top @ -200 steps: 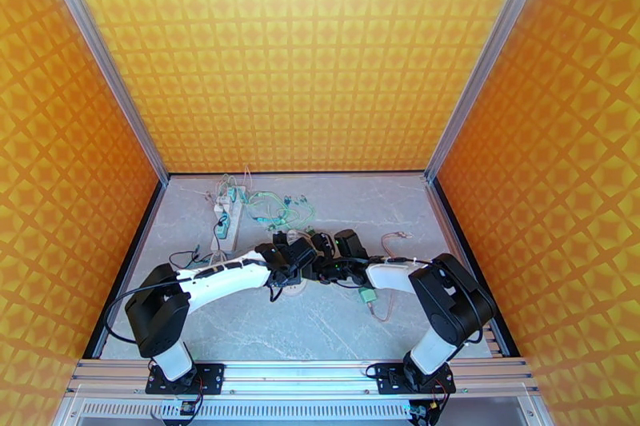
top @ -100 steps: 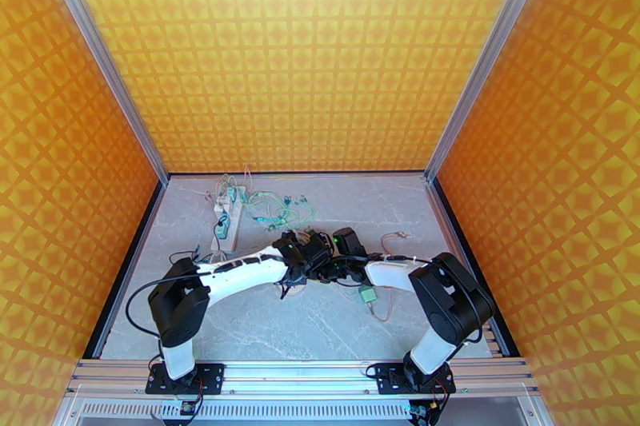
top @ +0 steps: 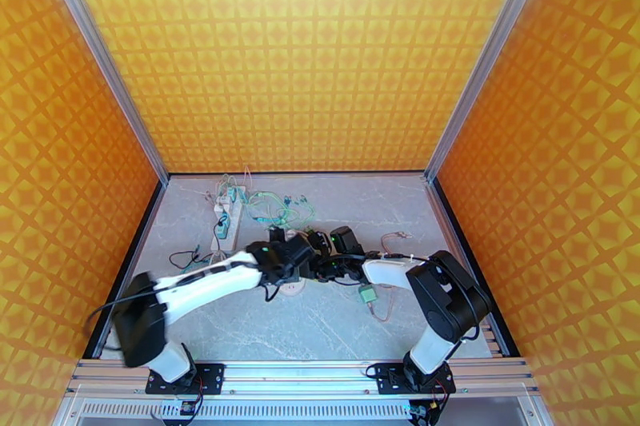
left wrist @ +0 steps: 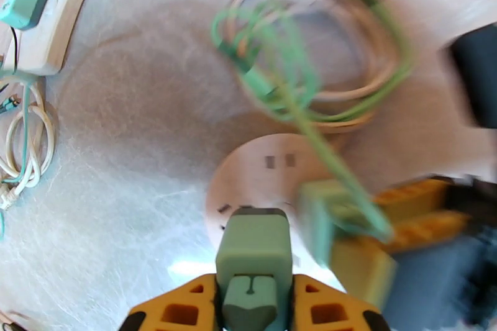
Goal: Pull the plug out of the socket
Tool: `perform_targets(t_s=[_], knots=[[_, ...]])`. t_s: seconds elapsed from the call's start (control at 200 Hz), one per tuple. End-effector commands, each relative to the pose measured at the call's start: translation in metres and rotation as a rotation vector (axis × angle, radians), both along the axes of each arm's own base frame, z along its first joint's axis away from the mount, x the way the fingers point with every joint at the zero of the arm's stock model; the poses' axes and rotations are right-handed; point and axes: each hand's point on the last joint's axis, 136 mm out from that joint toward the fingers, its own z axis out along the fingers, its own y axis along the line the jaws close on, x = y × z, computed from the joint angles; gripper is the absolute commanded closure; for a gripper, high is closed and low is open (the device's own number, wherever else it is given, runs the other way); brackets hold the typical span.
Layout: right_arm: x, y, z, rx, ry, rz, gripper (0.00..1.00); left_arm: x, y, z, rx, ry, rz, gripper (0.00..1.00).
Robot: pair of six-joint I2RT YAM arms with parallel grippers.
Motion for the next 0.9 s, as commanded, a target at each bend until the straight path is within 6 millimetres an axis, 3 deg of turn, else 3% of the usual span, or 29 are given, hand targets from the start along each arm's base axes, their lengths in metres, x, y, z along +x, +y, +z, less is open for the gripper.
perform_targets(t_s=[0.0, 0.12, 0.315, 0.57, 0.77, 0.895], knots=[[-0.034, -0.057, -0.098, -0.389, 0.184, -0.103, 0.61, 0.0, -0.003, -0.004, -0.012, 0.026, -0.01, 1.0], [-0.033, -0.056, -0.096, -0.383, 0.18, -0.103, 0.61, -0.001, 0.002, -0.002, 0.032, 0.035, -0.01, 1.0], [-0.031, -0.055, -0.092, -0.375, 0.169, -0.11, 0.61, -0.009, 0.029, 0.005, 0.09, 0.036, 0.021, 1.0], [-0.028, -0.054, -0.088, -0.373, 0.158, -0.116, 0.61, -0.049, 0.082, -0.021, 0.186, 0.119, 0.07, 1.0], [-0.027, -0.055, -0.087, -0.374, 0.156, -0.118, 0.6, -0.087, 0.134, -0.046, 0.359, 0.239, 0.105, 1.0], [-0.028, -0.056, -0.087, -0.379, 0.156, -0.12, 0.6, -0.1, 0.152, -0.054, 0.45, 0.302, 0.125, 1.0]])
